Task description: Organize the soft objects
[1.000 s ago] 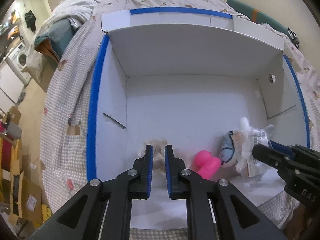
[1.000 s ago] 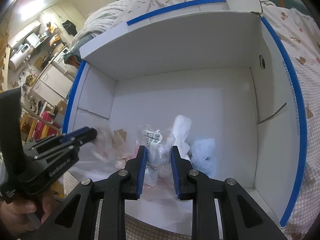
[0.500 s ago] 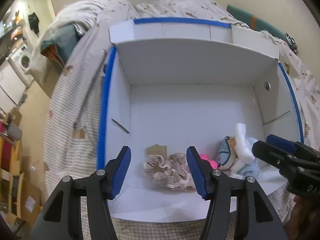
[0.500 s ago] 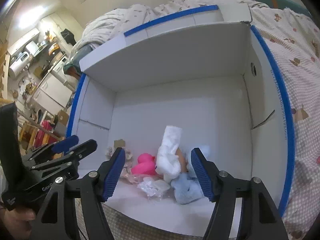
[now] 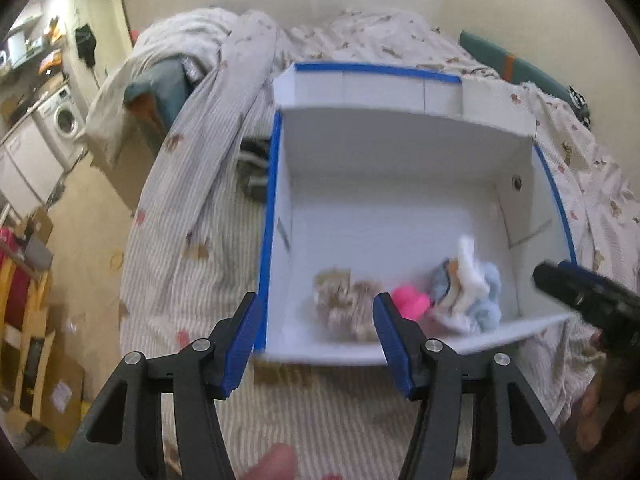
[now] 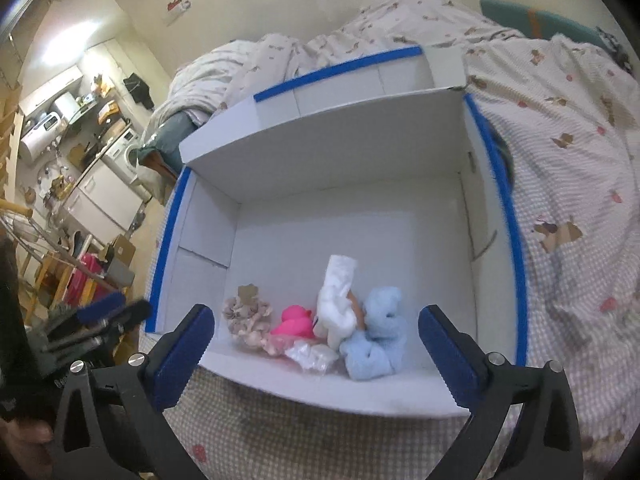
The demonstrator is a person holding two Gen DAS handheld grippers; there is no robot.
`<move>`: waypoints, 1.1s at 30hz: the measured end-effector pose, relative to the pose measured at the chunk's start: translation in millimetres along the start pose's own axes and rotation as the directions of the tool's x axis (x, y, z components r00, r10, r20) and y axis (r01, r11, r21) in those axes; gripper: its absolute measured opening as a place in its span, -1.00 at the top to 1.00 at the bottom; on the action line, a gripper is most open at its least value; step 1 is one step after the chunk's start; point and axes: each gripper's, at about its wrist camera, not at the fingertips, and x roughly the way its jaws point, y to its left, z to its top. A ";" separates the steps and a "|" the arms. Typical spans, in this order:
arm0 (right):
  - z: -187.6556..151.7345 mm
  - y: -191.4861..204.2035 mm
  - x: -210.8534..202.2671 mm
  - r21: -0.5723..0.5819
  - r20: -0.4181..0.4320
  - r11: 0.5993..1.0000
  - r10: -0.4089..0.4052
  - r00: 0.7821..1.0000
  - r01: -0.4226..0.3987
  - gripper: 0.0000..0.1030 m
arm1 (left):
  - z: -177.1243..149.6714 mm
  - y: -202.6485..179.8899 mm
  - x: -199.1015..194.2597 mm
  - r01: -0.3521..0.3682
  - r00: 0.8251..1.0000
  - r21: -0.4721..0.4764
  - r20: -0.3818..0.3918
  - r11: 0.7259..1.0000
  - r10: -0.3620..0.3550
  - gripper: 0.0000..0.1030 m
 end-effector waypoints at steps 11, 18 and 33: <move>-29.1 17.4 -8.5 -0.070 0.023 0.990 -0.118 0.993 0.119 -1.00 | -23.2 17.4 -14.0 0.034 0.999 -0.097 0.032 0.995 -0.031 -0.82; -36.0 29.3 -28.4 -0.128 0.152 0.971 -0.180 0.972 0.200 -1.00 | -26.5 21.2 -25.5 -0.123 0.966 -0.062 0.220 0.990 0.134 -0.82; -38.1 38.9 -43.2 -0.129 0.255 0.969 -0.174 0.951 0.212 -1.00 | -26.4 15.7 -42.3 0.014 0.958 -0.076 0.286 0.997 0.008 -0.82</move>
